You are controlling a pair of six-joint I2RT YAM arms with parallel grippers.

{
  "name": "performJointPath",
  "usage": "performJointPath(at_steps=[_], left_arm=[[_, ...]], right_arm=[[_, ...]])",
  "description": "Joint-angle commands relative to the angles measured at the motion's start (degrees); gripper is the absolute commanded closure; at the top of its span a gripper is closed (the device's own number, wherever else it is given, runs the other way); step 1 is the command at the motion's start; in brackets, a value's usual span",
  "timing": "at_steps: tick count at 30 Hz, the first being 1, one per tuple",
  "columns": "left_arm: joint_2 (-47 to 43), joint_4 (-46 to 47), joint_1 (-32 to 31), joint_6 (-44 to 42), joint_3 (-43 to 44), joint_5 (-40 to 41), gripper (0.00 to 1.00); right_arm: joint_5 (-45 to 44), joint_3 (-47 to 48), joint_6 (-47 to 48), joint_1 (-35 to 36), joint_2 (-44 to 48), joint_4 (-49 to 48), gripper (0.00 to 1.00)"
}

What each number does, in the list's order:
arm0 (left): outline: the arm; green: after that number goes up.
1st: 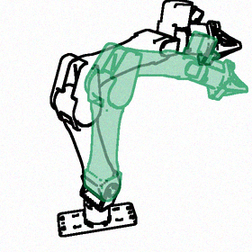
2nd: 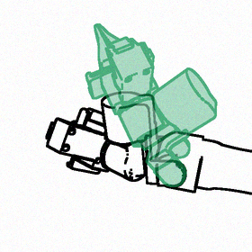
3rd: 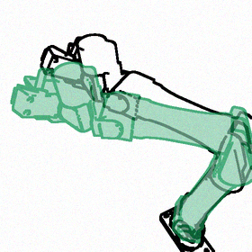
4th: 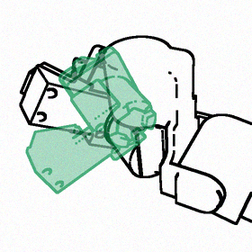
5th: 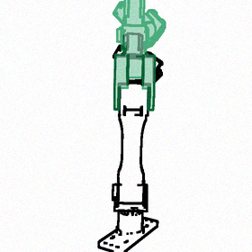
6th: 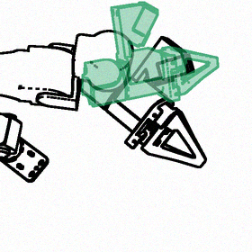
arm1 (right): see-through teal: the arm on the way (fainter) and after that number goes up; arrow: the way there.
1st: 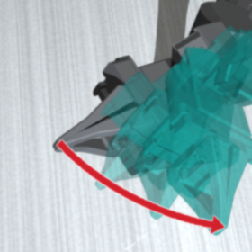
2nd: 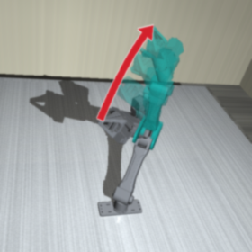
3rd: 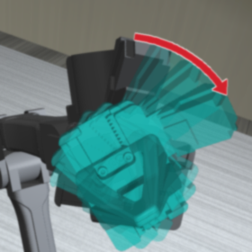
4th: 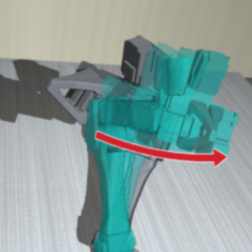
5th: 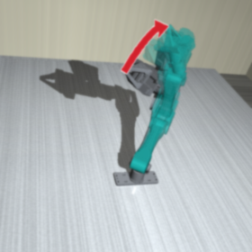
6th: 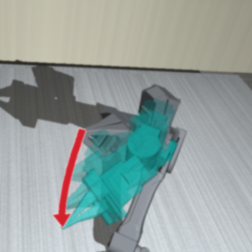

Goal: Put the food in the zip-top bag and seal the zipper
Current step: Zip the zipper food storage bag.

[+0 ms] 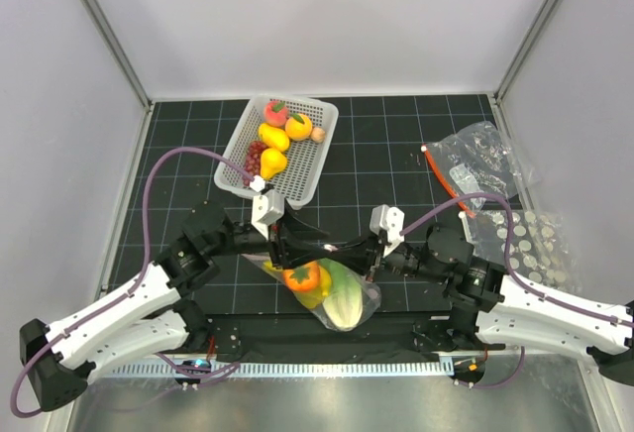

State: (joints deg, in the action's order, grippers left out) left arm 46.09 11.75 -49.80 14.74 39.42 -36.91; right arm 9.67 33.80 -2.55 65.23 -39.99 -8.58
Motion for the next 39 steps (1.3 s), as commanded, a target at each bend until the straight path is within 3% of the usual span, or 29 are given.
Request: performJointPath(at_steps=[1,5,16,18,24,29,35,39], left_arm=[[0.2,0.0,0.0,0.0,2.7,-2.6,0.58],[0.8,-0.1,-0.4,-0.1,2.9,-3.0,0.71],[1.4,-0.1,-1.5,-0.8,3.2,-3.0,0.80],[1.4,-0.2,-1.7,-1.1,3.3,-3.2,0.99],[0.4,-0.1,-1.8,-1.2,2.9,-1.1,0.99],[0.7,-0.5,-1.9,-1.4,2.8,0.3,1.00],[3.0,-1.8,-1.8,-1.5,4.3,0.3,0.99],[2.7,-2.3,-1.9,-1.6,4.3,1.0,0.99]], right_arm=[[-1.5,0.1,-1.0,-0.4,1.9,-6.7,0.99],[-1.8,-0.1,-1.2,-0.4,2.3,-7.1,0.99],[-1.4,0.7,-1.6,-0.5,0.2,-6.4,0.99],[-1.5,0.9,-1.6,-0.5,0.0,-6.4,0.99],[-5.6,0.9,-1.7,-0.6,0.9,-5.5,0.99],[-15.0,-1.3,-1.6,-0.8,4.5,-7.0,0.99],[-26.0,-5.5,-0.6,-0.8,15.0,-8.8,0.99],[-46.4,-6.9,0.4,-0.8,21.3,-7.2,0.99]])
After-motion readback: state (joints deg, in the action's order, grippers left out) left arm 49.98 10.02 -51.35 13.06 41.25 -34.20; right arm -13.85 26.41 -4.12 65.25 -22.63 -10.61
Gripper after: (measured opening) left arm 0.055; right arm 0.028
